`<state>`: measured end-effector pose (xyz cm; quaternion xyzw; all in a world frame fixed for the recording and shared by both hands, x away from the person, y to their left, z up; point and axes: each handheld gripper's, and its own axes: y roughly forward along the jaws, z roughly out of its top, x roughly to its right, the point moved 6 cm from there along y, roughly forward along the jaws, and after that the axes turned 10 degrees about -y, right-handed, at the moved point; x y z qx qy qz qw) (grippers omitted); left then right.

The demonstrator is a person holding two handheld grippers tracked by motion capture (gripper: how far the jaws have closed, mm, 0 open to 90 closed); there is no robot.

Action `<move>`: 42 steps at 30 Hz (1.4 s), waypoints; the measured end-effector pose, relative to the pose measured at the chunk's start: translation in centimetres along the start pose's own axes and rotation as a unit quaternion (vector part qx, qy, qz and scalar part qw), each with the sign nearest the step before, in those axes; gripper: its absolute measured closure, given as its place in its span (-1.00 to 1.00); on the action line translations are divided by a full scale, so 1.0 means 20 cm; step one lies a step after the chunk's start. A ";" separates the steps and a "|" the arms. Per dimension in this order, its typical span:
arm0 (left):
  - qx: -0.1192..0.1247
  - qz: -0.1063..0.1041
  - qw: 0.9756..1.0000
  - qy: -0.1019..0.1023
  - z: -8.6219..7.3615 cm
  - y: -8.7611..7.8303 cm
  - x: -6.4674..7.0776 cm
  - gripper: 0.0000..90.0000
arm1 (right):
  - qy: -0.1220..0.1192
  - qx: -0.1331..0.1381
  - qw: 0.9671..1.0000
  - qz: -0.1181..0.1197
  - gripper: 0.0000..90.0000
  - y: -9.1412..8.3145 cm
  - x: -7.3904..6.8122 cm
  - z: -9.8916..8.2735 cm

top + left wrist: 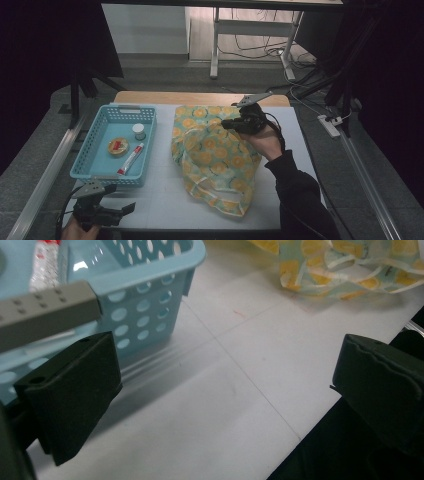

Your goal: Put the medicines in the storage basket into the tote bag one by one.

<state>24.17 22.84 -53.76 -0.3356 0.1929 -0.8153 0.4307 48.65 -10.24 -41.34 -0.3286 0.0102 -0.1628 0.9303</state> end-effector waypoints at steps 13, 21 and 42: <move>0.021 0.010 1.000 -0.001 0.09 -0.06 -0.01 -1.00 | 0.003 -0.004 1.000 0.001 1.00 0.01 0.00 -0.03; 0.018 0.019 1.000 -0.012 0.15 -0.07 -0.06 -1.00 | 0.003 -0.001 1.000 0.001 1.00 0.00 0.01 -0.02; 0.006 0.074 0.997 -0.029 0.37 0.00 -0.23 -0.99 | 0.006 0.000 1.000 0.001 1.00 0.00 0.01 -0.03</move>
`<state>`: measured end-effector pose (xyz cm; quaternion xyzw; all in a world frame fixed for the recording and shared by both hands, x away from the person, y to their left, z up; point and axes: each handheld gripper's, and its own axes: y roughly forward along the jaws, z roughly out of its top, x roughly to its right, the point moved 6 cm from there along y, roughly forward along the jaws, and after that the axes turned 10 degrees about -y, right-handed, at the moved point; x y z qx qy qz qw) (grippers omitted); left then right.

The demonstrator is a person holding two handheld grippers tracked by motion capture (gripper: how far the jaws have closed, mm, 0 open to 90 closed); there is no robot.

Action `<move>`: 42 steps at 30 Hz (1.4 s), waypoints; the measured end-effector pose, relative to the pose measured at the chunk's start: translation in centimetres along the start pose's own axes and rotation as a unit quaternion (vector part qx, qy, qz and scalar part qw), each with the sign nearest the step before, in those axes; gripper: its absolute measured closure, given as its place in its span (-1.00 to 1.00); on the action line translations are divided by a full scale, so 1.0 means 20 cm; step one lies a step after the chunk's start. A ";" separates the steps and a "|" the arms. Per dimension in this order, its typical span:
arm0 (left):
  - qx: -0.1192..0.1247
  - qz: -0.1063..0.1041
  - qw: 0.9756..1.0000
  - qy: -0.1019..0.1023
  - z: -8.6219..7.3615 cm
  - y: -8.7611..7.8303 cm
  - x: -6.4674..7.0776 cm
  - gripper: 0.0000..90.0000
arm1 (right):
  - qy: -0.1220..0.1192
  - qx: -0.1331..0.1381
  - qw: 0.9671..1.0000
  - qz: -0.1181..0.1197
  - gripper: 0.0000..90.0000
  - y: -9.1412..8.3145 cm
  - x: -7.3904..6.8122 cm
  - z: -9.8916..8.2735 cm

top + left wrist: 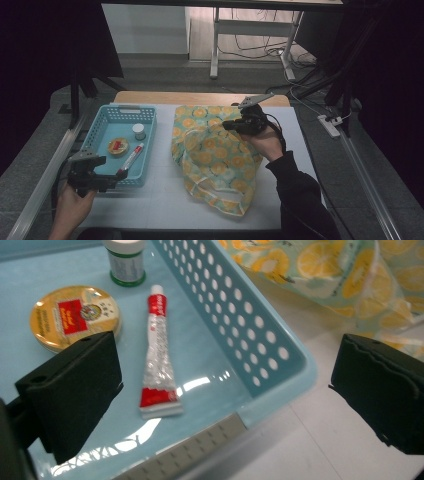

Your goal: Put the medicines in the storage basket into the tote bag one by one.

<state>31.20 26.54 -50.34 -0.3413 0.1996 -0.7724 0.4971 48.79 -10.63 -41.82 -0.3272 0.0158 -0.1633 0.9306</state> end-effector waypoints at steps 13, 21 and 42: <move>-0.010 0.013 1.000 -0.003 0.15 0.09 -0.12 -1.00 | -0.001 0.002 1.000 0.000 1.00 0.00 0.00 0.00; -0.024 0.046 0.999 -0.007 0.22 0.16 -0.19 -0.98 | -0.003 0.003 1.000 -0.001 1.00 0.00 0.00 0.00; -0.078 0.085 0.993 -0.037 0.31 0.38 -0.39 -1.00 | -0.003 0.002 1.000 0.000 1.00 0.01 0.00 -0.01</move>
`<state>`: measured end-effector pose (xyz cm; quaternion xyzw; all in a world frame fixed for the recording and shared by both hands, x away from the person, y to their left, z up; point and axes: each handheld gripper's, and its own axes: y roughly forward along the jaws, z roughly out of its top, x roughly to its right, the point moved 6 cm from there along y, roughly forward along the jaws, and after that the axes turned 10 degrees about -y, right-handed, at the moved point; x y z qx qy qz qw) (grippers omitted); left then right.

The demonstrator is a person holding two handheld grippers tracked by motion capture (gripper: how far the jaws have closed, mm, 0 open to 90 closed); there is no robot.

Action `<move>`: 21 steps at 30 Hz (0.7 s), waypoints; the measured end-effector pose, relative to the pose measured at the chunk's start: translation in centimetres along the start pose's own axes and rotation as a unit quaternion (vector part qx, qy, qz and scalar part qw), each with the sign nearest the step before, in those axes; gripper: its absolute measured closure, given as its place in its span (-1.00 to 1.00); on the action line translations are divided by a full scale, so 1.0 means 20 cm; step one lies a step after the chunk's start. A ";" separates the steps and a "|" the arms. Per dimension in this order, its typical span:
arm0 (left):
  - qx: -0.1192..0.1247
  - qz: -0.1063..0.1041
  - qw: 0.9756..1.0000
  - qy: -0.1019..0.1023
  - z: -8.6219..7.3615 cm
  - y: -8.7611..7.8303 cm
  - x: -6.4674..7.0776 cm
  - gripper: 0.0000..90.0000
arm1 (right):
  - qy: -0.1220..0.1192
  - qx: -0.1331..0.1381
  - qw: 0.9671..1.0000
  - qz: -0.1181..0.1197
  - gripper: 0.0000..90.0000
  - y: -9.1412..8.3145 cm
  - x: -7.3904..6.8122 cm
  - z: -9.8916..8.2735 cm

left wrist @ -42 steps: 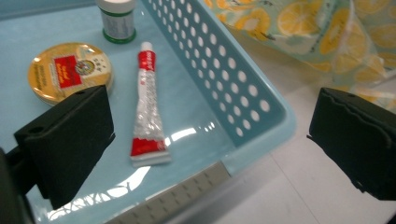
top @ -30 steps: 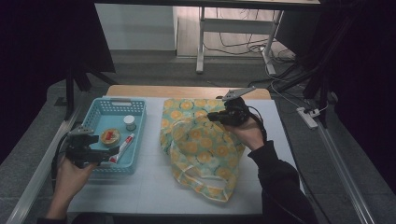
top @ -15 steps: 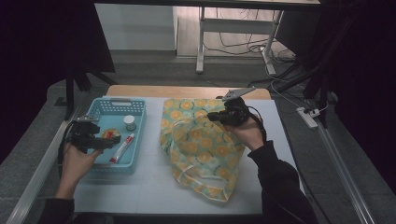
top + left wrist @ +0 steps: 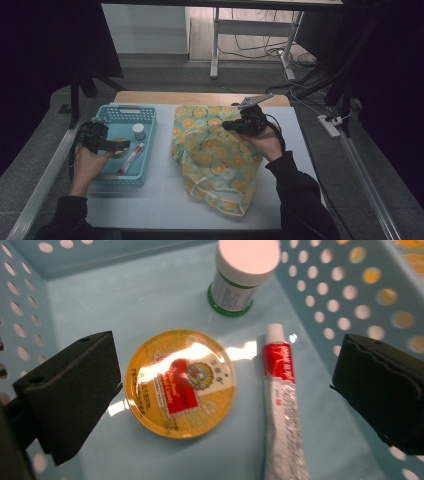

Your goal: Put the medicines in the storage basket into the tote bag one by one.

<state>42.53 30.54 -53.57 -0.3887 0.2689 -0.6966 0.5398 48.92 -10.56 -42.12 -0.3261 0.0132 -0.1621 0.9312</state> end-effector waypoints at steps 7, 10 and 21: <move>-0.042 0.017 0.999 0.000 0.01 0.09 -0.03 -1.00 | -0.002 0.001 1.000 0.004 1.00 0.01 0.00 0.00; -0.060 0.022 0.998 -0.003 0.00 0.12 -0.04 -1.00 | -0.001 0.001 1.000 0.004 1.00 0.01 -0.01 0.00; -0.120 0.037 0.992 -0.020 -0.02 0.21 -0.09 -0.99 | 0.001 0.002 1.000 0.004 1.00 0.00 0.00 -0.02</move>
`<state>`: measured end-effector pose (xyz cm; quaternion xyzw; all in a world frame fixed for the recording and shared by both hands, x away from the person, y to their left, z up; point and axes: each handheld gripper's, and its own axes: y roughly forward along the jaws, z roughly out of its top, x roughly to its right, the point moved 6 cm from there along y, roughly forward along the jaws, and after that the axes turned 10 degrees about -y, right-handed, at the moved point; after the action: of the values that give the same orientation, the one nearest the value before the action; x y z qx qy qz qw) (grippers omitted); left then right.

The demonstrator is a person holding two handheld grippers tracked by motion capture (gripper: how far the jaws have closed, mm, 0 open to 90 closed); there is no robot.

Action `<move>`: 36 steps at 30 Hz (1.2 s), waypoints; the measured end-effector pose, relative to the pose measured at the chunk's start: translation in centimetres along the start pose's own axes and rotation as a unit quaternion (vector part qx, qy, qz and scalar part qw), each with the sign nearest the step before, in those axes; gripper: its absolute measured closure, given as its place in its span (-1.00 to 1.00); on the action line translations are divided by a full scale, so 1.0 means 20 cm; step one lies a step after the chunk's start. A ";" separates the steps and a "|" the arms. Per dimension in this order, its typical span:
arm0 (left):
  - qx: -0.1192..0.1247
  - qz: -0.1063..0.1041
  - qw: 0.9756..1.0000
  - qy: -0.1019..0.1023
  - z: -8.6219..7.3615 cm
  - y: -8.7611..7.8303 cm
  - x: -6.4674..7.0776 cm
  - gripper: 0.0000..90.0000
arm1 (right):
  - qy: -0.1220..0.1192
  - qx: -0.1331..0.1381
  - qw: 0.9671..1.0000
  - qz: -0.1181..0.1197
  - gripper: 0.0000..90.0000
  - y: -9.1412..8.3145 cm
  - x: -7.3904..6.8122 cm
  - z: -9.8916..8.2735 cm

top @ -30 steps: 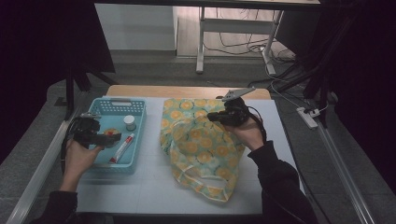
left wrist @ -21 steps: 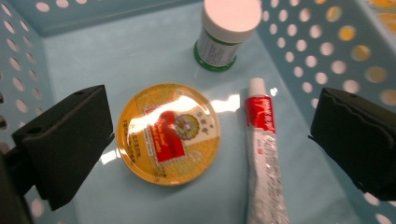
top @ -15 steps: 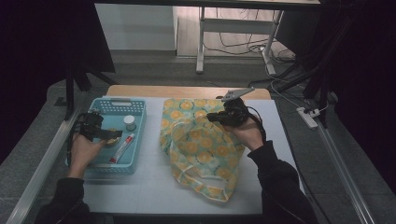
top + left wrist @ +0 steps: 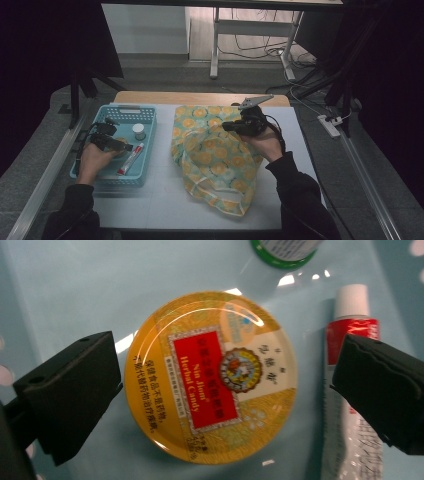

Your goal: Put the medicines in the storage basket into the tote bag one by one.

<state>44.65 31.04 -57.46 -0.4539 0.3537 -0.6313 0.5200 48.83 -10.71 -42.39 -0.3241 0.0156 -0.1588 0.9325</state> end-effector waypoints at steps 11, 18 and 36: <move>-0.019 0.010 1.000 0.001 -0.01 0.01 0.00 -0.57 | 0.002 0.002 1.000 0.001 1.00 0.00 0.00 -0.01; -0.028 0.013 1.000 0.004 -0.01 0.00 0.00 -0.54 | 0.003 0.002 1.000 0.001 1.00 0.01 0.00 -0.01; 0.027 -0.041 0.998 0.032 0.03 -0.16 0.03 -0.53 | 0.006 0.004 1.000 -0.006 1.00 0.01 0.02 -0.02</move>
<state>44.08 31.18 -54.11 -0.4340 0.3339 -0.6754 0.4940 49.16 -10.81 -42.75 -0.3197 0.0184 -0.1667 0.9326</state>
